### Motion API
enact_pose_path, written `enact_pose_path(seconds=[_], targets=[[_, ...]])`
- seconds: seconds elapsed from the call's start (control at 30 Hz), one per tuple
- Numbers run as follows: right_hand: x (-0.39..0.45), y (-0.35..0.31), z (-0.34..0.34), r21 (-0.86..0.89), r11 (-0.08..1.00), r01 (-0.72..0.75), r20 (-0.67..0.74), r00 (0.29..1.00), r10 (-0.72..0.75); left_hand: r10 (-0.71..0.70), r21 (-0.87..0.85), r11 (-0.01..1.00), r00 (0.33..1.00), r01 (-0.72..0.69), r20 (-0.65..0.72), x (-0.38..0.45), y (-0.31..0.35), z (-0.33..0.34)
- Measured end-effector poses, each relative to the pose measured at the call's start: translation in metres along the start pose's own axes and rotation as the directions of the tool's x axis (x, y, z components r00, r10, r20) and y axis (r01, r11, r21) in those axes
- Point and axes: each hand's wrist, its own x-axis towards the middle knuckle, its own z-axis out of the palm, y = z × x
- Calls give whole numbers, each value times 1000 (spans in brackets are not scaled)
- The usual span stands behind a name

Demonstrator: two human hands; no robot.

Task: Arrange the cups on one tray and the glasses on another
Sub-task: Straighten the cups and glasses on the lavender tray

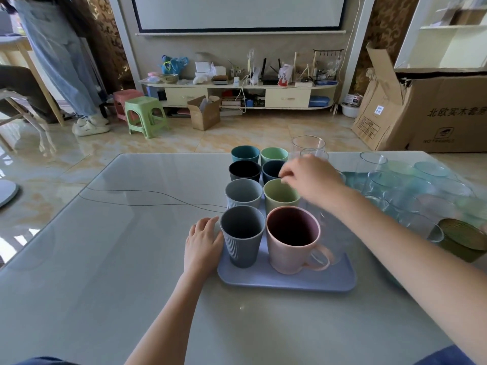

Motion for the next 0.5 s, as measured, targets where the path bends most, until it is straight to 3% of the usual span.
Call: enact_pose_path(seconds=[0.13,0.23,0.37,0.5], targets=[[70,5,6,38,994,-98,-35,994,100,-5,-31,1000,999,4,-32,6,-3,1],[110,3,22,-45,991,-124,33,991,126,1,-9,1000,999,-2,-36,8,-4,4],[136,4,43,-149,981,-120,68,989,132,14,13,1000,1000,-13,-12,9,-3,4],[144,10,55,-130,976,-177,80,979,188,16,20,1000,1000,-15,-11,11,-4,5]])
